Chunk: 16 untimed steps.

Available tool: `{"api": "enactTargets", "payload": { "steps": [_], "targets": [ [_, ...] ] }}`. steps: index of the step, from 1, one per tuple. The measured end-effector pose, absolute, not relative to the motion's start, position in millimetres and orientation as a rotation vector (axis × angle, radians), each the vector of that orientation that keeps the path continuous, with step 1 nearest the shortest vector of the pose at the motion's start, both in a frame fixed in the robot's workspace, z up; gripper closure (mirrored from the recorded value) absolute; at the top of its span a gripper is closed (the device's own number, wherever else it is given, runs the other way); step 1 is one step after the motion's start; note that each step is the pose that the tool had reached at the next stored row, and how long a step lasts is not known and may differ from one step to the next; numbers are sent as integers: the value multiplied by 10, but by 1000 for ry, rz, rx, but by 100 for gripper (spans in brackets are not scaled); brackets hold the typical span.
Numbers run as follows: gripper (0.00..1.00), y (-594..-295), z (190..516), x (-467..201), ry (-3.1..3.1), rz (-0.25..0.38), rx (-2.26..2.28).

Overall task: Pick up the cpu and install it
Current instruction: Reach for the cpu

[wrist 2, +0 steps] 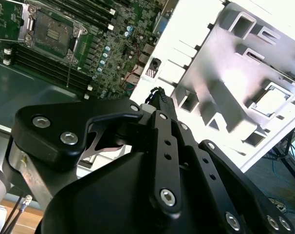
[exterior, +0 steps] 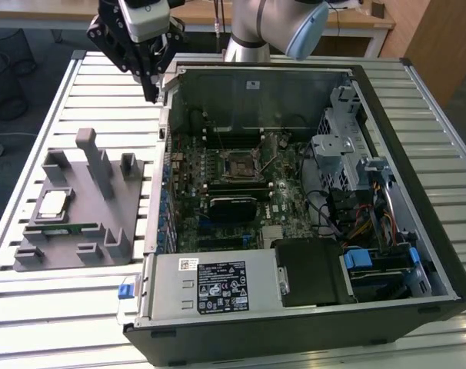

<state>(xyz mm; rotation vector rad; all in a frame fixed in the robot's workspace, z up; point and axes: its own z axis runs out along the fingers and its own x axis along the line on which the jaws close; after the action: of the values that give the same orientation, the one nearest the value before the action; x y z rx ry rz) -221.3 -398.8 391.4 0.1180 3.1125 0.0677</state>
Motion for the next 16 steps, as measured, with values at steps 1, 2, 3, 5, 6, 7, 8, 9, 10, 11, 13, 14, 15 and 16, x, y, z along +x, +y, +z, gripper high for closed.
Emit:
{"api": "enactTargets", "payload": {
  "steps": [1,2,3,5,6,7,8,9,10,11,13,14,15,16],
  "targets": [
    [89,-3988,3914,-2217,3112,68,118],
    [89,-3988,3914,-2224,3112,68,118],
    [89,-3988,3915,-2231,3113,68,118],
    [89,-3988,3914,-2248,3113,68,118],
    [89,-3988,3914,-2256,3112,68,118],
    [89,-3988,3914,-2266,3113,68,118],
    [89,-3988,3914,-2276,3112,68,118],
    [89,-3988,3914,-2285,3113,68,118],
    [89,-3988,3913,-2293,3113,68,118],
    [89,-3988,3913,-2300,3113,68,118],
    [89,-3988,3913,-2315,3113,68,118],
    [89,-3988,3912,-2321,3112,68,118],
    [89,-3988,3912,-2328,3112,68,118],
    [89,-3988,3912,-2335,3113,68,118]
  ]
}}
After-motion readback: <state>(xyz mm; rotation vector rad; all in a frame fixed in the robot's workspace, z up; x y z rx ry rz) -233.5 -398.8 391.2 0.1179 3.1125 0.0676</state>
